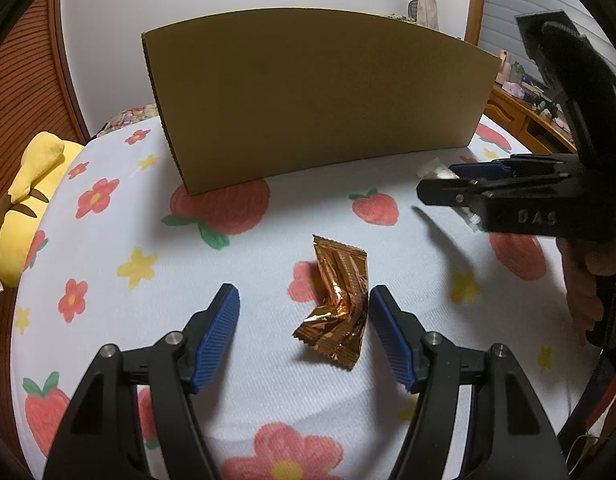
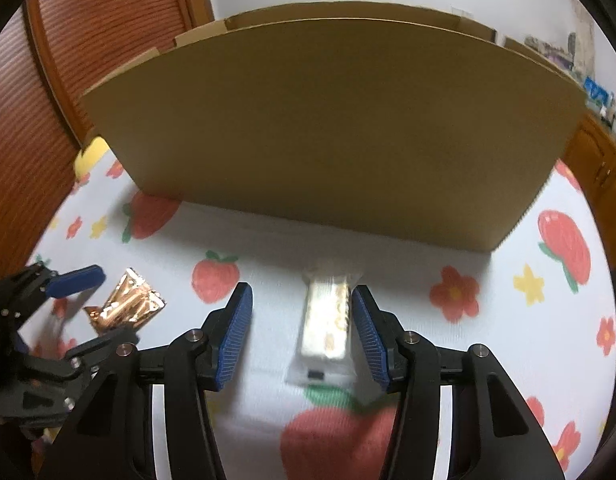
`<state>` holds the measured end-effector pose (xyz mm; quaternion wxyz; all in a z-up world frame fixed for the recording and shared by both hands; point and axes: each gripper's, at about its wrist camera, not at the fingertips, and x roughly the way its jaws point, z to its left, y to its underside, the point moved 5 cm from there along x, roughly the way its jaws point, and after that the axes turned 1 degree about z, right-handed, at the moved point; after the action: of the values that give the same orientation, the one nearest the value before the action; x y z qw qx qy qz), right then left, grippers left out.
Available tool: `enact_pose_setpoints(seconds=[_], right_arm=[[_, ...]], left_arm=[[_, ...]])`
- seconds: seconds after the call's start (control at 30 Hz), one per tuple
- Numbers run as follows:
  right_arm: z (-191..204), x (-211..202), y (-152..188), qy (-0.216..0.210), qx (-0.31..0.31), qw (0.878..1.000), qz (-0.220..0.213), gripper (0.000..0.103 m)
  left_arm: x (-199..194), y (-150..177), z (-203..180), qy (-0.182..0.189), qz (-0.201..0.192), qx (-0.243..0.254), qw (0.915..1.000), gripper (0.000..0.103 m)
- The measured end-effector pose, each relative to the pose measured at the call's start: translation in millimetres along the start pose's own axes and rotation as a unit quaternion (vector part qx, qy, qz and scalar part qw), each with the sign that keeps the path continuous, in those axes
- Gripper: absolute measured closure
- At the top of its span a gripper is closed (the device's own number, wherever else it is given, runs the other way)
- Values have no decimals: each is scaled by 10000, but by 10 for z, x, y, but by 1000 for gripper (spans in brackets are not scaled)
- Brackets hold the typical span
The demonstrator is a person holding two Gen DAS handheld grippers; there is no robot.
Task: Organize snacks
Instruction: 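Lower the left tool onto the copper wrapper while the right tool lowers onto the clear bar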
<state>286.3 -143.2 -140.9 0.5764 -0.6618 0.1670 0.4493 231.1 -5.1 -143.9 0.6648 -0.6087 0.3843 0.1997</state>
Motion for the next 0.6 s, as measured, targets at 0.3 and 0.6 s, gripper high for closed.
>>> enact_pose_setpoints(seconds=[0.3,0.6], right_arm=[[-71,-27,98,305,-186,9994,-44,53],[-64,-37,129,263,-247,9992,-192,48]], left_arm=[[-6,4,10,16,-9,-19,10000,35],[-3,7,1,17,-6,20,10000,34]])
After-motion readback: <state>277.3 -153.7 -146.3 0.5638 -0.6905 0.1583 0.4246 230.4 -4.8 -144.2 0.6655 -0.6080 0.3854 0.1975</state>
